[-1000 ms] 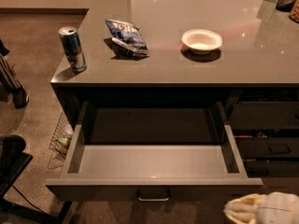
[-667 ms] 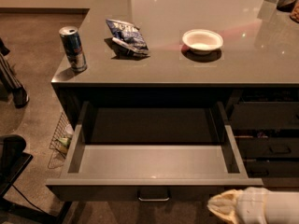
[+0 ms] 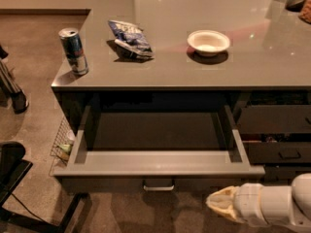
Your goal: Close top drawer
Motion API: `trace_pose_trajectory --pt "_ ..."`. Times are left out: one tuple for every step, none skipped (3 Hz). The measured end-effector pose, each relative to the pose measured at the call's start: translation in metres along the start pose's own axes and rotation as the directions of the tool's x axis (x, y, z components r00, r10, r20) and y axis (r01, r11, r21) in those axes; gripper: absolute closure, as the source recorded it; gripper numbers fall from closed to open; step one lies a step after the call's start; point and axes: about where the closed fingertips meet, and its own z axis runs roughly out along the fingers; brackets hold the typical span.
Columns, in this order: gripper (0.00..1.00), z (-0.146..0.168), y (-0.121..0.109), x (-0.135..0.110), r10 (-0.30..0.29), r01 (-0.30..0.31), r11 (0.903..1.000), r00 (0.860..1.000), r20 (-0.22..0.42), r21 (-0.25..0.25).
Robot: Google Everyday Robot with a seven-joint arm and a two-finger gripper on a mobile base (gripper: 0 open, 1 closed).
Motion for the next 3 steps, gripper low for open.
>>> trace_pose_trajectory --pt "1.00 0.019 -0.030 -0.011 -0.032 0.033 0.9993 0.999 0.032 -0.017" --pt "1.00 0.041 -0.057 -0.027 -0.065 0.067 0.9970 0.996 0.061 -0.038" --pt "1.00 0.059 -0.085 -0.037 -0.078 0.081 0.9958 0.994 0.080 -0.042"
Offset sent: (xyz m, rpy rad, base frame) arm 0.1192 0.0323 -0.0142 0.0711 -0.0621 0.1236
